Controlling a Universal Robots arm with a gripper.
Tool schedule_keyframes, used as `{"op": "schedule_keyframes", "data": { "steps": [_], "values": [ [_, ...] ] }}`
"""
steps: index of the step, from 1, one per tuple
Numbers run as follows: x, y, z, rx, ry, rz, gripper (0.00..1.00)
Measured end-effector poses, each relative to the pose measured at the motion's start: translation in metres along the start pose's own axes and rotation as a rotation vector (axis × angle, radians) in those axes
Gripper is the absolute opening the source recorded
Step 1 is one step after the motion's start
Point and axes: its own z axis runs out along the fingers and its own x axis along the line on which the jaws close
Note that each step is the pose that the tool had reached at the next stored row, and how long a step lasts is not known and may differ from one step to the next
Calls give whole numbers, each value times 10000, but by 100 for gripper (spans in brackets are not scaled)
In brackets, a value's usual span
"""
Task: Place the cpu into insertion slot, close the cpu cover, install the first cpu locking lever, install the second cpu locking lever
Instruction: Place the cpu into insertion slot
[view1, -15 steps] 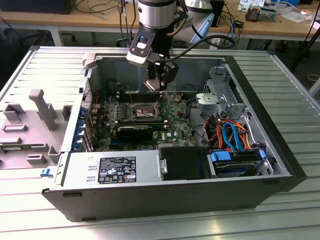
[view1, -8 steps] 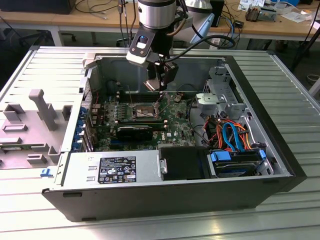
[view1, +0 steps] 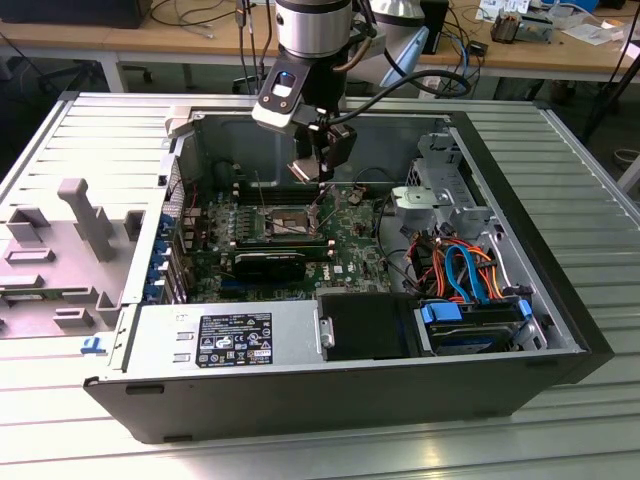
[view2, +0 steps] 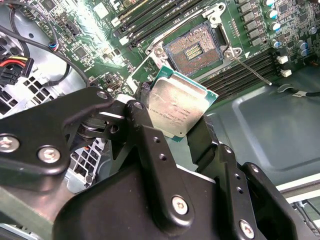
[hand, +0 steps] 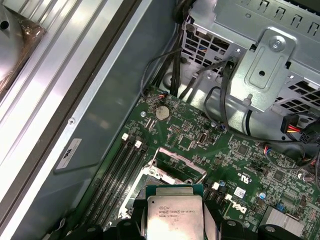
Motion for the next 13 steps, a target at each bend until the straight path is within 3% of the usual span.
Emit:
{"op": "schedule_keyframes", "data": {
  "steps": [13],
  "values": [
    [0, 0, 0, -3, -13, 150, 54]
  ]
}}
